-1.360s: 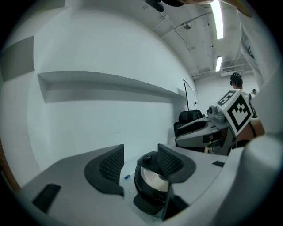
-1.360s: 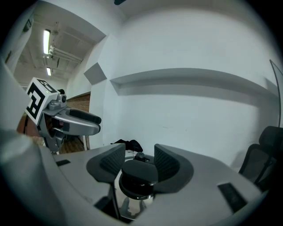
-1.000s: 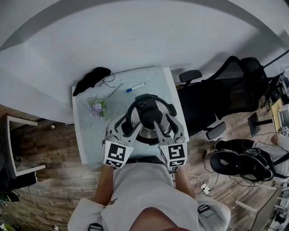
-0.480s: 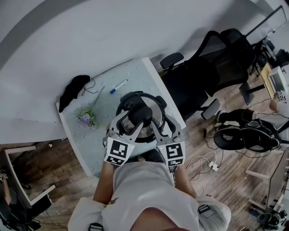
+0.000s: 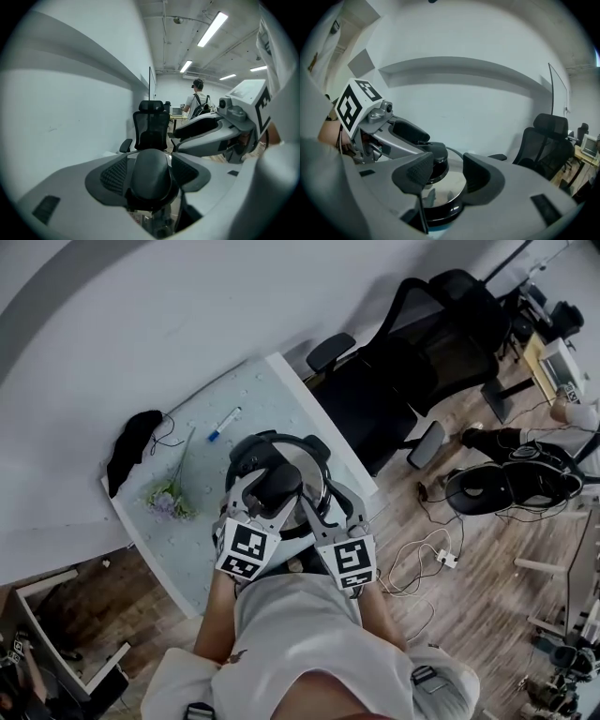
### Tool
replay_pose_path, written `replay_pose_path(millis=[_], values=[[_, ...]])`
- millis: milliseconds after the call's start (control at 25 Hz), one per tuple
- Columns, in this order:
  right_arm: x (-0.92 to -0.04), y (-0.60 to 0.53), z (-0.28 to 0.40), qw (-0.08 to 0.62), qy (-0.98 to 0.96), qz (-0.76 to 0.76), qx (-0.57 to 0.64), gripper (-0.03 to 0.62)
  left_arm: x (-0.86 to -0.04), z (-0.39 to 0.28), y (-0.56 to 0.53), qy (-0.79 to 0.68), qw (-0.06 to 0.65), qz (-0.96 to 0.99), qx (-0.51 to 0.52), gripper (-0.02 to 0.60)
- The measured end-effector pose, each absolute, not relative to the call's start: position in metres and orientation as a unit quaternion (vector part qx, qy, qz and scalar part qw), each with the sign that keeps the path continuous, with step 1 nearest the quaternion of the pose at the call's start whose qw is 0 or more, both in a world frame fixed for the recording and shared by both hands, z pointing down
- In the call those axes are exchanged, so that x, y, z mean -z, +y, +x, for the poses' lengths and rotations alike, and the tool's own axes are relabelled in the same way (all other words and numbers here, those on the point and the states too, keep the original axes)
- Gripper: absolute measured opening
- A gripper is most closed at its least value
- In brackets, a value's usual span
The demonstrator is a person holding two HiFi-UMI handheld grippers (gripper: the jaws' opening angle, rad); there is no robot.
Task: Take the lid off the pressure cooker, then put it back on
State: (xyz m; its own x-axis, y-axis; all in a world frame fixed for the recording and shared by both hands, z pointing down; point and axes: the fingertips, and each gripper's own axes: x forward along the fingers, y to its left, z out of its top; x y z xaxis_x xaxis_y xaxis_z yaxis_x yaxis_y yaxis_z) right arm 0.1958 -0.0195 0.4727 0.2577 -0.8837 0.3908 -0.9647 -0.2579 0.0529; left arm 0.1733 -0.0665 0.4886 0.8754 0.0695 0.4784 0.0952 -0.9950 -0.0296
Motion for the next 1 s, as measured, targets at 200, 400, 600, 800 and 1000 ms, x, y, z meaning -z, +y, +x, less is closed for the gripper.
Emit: replay_pose_path(millis=[200, 400, 600, 800, 1000], values=[[-0.475, -0.02, 0.199, 0.143, -0.589, 0.781, -0.148, 0.201, -0.503, 0.181, -0.064, -0.063, 0.025, -0.956, 0.284, 0.299], [-0.481, -0.022, 0.201, 0.144, -0.59, 0.78, -0.153, 0.201, -0.515, 0.183, -0.063, -0.081, 0.02, -0.945, 0.315, 0.307], [-0.48, -0.026, 0.204, 0.143, -0.592, 0.778, -0.153, 0.201, -0.528, 0.183, -0.06, -0.093, 0.019, -0.93, 0.355, 0.284], [-0.482, -0.027, 0.207, 0.144, -0.594, 0.776, -0.155, 0.199, -0.53, 0.184, -0.059, -0.095, 0.015, -0.926, 0.365, 0.28], [-0.481, -0.03, 0.21, 0.145, -0.596, 0.775, -0.154, 0.199, -0.53, 0.184, -0.06, -0.094, 0.014, -0.926, 0.366, 0.278]])
